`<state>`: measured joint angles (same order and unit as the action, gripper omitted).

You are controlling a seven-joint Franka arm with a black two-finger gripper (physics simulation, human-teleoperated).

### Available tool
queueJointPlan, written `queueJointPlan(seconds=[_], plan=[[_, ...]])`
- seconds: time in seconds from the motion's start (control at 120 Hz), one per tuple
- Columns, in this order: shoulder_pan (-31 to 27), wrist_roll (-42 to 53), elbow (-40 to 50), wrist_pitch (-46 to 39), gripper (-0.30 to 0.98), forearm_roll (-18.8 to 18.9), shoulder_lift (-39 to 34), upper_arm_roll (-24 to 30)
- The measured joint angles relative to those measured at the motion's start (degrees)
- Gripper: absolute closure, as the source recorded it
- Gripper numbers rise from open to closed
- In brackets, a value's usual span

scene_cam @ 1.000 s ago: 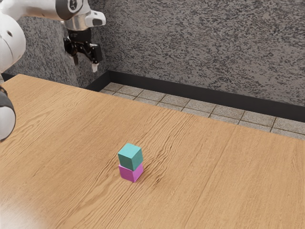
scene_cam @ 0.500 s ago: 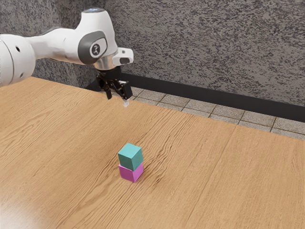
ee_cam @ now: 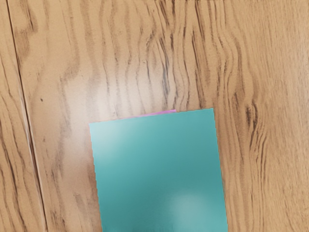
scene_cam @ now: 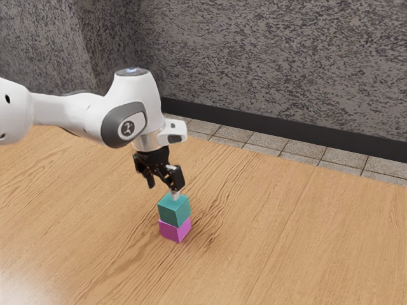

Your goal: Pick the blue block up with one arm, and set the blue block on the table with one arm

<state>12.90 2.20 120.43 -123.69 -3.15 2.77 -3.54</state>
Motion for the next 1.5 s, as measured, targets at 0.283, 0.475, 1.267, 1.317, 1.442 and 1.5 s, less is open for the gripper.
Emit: queueJointPlan(seconds=[0.283, 0.475, 1.267, 1.317, 1.442, 1.5], plan=[[1.32, -3.23, 2.05, -4.53, 0.02, -0.01, 0.76, 1.07], [0.64, -4.53, 2.11, -6.86, 0.02, 0.08, 1.95, 1.08], [0.45, -7.02, 2.54, -9.91, 0.02, 0.45, 6.26, 0.95], [0.31, -7.07, 2.37, -10.21, 0.02, 0.73, 6.77, 0.88], [0.19, -7.14, 2.2, -10.71, 0.02, 1.24, 7.1, 0.75], [0.2, -7.16, 2.04, -10.86, 0.02, 1.37, 7.11, 0.74]])
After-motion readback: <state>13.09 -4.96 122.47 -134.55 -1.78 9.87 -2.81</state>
